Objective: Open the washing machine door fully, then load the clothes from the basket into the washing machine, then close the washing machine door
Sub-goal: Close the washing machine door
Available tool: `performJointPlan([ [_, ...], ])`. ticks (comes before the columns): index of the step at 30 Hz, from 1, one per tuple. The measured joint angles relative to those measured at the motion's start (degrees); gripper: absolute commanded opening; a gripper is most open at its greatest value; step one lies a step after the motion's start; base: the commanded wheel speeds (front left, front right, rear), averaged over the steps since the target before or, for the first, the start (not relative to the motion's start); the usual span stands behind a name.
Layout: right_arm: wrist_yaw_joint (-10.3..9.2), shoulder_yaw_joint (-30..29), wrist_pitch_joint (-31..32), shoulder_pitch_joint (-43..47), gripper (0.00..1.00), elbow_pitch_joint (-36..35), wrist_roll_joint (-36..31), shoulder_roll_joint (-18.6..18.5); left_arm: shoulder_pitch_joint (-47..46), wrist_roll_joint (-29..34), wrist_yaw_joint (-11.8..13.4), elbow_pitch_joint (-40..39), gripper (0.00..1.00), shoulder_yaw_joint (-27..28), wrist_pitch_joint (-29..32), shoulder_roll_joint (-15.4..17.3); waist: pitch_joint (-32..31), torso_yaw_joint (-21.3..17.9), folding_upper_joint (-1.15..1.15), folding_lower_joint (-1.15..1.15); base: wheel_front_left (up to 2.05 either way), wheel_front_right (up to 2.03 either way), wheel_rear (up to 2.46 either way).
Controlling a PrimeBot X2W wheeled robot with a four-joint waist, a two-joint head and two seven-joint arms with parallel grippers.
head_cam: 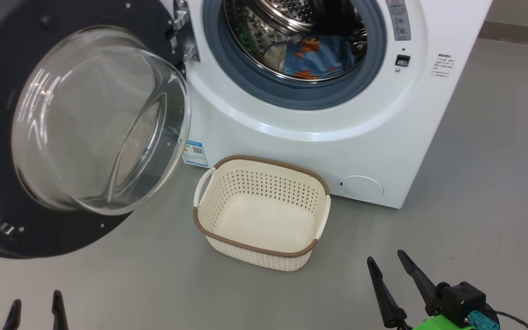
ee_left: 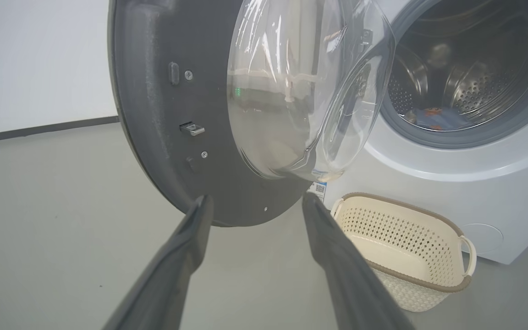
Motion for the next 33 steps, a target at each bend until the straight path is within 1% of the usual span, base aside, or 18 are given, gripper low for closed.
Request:
performJointPlan([
  [12,0.0,0.2,0.0,-0.5,1.0,0.6,-1.1,0.0,-0.3,-0.5,0.0,0.6,1.0,0.1,0.0,-0.1,1.0,2.2,0.0,0.0,0.0,0.0,0.0],
  [23,0.0,0.6,0.0,-0.9,1.0,1.1,-1.5,0.0,-0.2,-0.5,0.5,0.9,1.0,0.1,0.0,-0.1,0.1,3.8,0.0,0.0,0.0,0.0,0.0],
  [33,0.0,1.3,0.0,-0.8,1.0,1.3,-1.5,0.0,-0.2,-0.5,0.5,0.9,1.0,0.4,0.0,-0.1,0.3,3.6,0.0,0.0,0.0,0.0,0.0],
])
